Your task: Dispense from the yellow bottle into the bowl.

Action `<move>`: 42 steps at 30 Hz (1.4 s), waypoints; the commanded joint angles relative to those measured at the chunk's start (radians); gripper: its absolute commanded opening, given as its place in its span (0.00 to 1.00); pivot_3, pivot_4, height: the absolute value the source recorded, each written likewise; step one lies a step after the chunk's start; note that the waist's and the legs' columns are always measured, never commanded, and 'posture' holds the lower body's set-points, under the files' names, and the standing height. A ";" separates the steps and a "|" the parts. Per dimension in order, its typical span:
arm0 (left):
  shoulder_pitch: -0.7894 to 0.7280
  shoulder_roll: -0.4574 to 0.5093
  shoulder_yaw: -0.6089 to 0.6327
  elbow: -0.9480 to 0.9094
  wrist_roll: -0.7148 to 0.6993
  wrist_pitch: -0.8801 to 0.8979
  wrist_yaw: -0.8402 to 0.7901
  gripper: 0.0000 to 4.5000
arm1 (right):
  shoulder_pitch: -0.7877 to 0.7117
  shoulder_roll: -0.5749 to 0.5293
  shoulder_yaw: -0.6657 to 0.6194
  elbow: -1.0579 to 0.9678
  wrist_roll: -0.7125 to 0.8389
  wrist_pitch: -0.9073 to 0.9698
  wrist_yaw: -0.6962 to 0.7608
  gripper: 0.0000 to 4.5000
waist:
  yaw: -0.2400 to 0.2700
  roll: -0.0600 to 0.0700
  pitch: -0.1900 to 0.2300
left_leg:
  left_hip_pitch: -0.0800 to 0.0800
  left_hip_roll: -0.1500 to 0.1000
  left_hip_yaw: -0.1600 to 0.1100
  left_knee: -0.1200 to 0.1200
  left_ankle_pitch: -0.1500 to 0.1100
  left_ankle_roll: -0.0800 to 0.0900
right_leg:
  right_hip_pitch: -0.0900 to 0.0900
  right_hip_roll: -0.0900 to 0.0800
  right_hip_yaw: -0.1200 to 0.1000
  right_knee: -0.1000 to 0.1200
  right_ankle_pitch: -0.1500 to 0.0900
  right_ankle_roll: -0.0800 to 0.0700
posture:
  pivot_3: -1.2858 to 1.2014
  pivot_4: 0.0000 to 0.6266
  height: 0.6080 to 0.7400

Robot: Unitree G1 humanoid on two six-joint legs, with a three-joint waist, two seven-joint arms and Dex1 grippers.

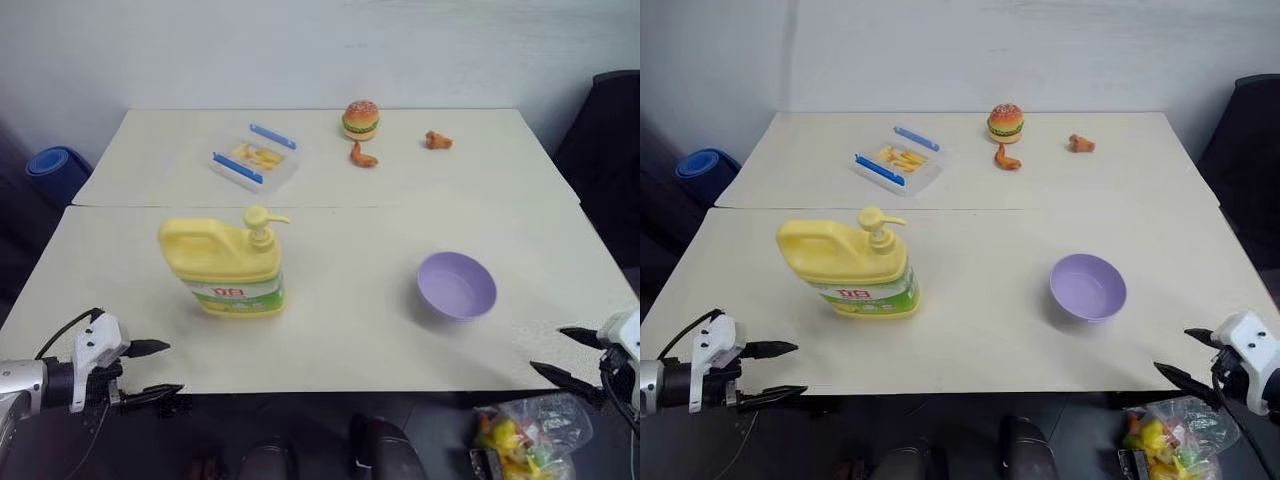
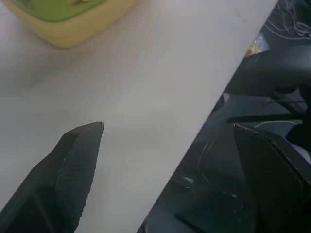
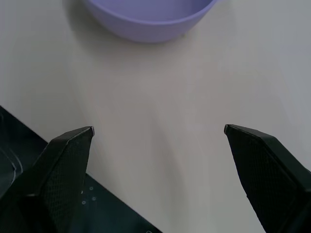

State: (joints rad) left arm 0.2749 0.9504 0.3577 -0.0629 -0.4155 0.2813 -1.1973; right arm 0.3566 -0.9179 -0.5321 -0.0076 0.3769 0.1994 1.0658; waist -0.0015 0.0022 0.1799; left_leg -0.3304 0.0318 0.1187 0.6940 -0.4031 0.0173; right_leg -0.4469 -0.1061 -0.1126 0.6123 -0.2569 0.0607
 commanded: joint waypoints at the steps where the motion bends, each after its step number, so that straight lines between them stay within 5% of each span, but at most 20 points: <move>1: -0.004 0.005 0.000 0.007 0.007 -0.016 -0.012 1.00 | 0.022 -0.015 -0.043 -0.053 0.016 0.015 0.018 1.00 | 0.000 0.000 0.000 | 0.000 0.000 0.000 0.000 0.000 0.000 | 0.000 0.000 0.000 0.000 0.000 0.000 | 0.52 0.24 1.00; 8: -0.025 -0.006 -0.016 -0.017 -0.007 0.035 0.008 1.00 | 0.014 -0.009 -0.038 -0.088 0.014 0.050 0.001 1.00 | 0.000 0.000 0.000 | 0.001 0.000 0.000 0.000 0.000 0.000 | 0.000 0.000 0.000 0.000 0.000 0.000 | 0.52 0.24 1.00; 17: -0.016 0.067 0.049 -0.373 -0.315 0.325 -0.088 1.00 | -0.003 -0.022 -0.054 -0.370 0.182 0.288 0.002 1.00 | 0.001 0.000 0.000 | 0.000 0.000 0.000 0.004 0.000 0.000 | 0.001 0.001 0.001 0.003 0.000 0.000 | 0.52 0.24 1.00; 25: -0.424 0.144 -0.027 -0.452 -0.503 0.434 -0.044 1.00 | -0.200 -0.036 0.154 -0.527 0.134 0.422 -0.180 1.00 | 0.006 0.000 0.000 | 0.000 0.000 -0.001 0.004 0.001 -0.003 | 0.001 0.004 0.002 0.004 0.000 0.000 | 0.52 0.24 1.00; 37: -0.804 0.080 -0.308 -0.318 -0.380 0.381 -0.146 1.00 | -0.394 0.093 0.463 -0.352 -0.081 0.380 -0.349 1.00 | 0.000 -0.003 0.002 | -0.002 -0.002 0.003 0.007 0.004 -0.004 | 0.000 0.019 0.005 0.005 0.001 0.001 | 0.52 0.24 1.00; 42: -0.857 0.066 -0.326 -0.301 -0.380 0.389 -0.168 1.00 | -0.445 0.140 0.507 -0.302 -0.122 0.380 -0.386 0.71 | 0.000 -0.003 0.002 | -0.002 0.000 0.002 0.007 0.005 -0.006 | 0.000 0.022 0.007 0.007 0.000 0.000 | 0.52 0.24 1.00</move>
State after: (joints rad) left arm -0.5625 1.0187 0.0212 -0.3670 -0.7969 0.6748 -1.3530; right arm -0.0778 -0.7864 -0.0263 -0.3064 0.2712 0.5907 0.6941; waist -0.0013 -0.0006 0.1817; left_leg -0.3331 0.0322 0.1206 0.7012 -0.3985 0.0112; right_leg -0.4473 -0.0836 -0.1063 0.6187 -0.2567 0.0609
